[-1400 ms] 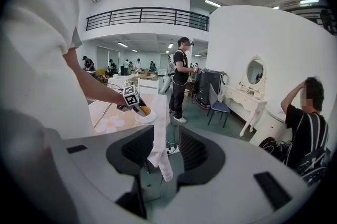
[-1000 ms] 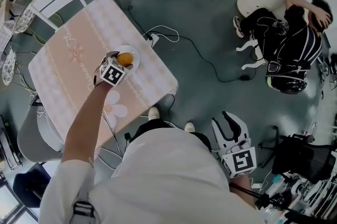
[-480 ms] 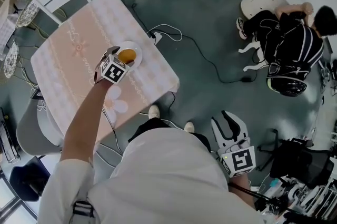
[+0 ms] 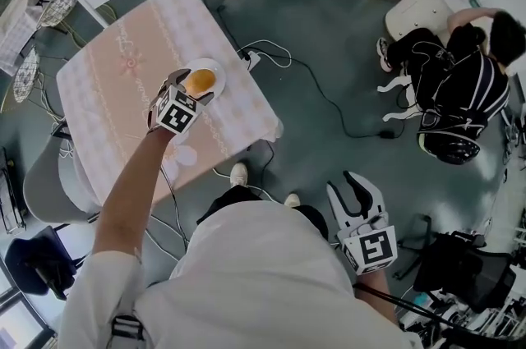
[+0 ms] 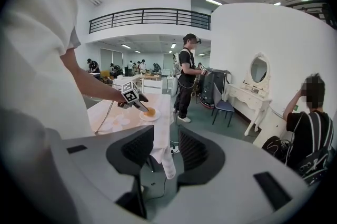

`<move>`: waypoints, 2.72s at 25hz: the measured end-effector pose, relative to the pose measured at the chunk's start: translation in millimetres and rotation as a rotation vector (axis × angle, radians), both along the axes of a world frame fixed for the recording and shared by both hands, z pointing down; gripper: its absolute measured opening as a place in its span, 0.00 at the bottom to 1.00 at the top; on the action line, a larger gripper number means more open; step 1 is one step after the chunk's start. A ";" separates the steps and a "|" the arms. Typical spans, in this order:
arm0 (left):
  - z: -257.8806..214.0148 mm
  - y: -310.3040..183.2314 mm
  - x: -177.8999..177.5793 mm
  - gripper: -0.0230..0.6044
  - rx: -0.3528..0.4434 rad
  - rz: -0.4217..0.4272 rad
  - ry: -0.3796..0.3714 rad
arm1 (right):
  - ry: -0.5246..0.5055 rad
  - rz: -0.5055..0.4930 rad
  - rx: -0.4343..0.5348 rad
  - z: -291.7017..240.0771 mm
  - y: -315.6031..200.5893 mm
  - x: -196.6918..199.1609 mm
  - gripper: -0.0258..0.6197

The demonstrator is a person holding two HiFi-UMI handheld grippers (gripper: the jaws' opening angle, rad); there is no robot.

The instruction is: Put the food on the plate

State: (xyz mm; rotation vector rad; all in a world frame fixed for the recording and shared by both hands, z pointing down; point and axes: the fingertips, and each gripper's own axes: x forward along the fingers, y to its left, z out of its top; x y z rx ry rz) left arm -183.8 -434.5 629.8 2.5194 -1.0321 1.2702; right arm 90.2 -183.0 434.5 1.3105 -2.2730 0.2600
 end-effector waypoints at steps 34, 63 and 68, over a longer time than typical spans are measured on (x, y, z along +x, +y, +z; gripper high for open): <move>-221.6 446.6 216.9 0.05 0.191 -0.334 0.529 | -0.128 -0.793 -0.012 16.5 168.0 53.2 0.06; -244.8 605.4 143.5 0.05 0.179 -0.419 0.758 | -0.039 -0.966 0.023 -9.7 325.2 -71.2 0.06; -241.5 615.0 142.0 0.05 0.171 -0.405 0.749 | -0.034 -0.969 0.025 -10.5 337.3 -77.1 0.06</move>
